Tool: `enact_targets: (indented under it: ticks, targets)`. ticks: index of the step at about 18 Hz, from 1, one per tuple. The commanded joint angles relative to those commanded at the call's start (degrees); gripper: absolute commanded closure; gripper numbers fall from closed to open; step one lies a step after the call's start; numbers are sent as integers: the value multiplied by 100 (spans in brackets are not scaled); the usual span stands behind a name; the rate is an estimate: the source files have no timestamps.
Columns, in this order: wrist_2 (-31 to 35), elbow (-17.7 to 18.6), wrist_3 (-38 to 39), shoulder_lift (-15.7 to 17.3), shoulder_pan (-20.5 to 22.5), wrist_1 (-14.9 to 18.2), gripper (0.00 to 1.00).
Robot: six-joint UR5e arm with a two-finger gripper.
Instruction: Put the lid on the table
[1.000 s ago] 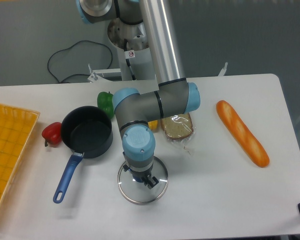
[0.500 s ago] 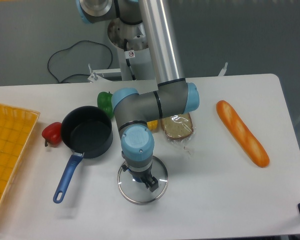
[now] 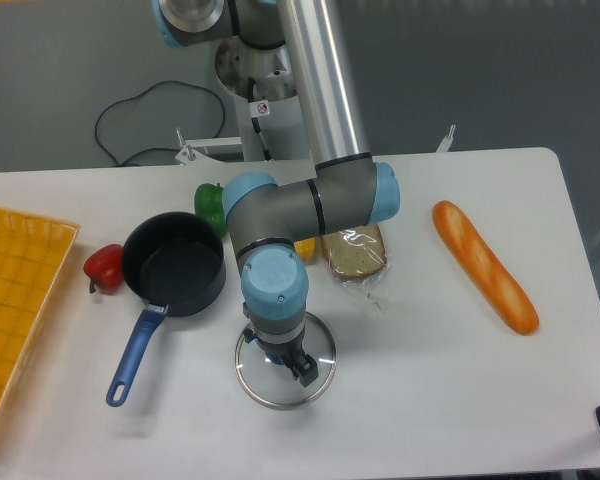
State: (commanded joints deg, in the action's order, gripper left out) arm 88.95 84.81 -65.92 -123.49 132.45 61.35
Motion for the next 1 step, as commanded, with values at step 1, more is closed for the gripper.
enact_targets:
  ticks: [1]
  targets:
    - [0,0,9,17,0,0,0]
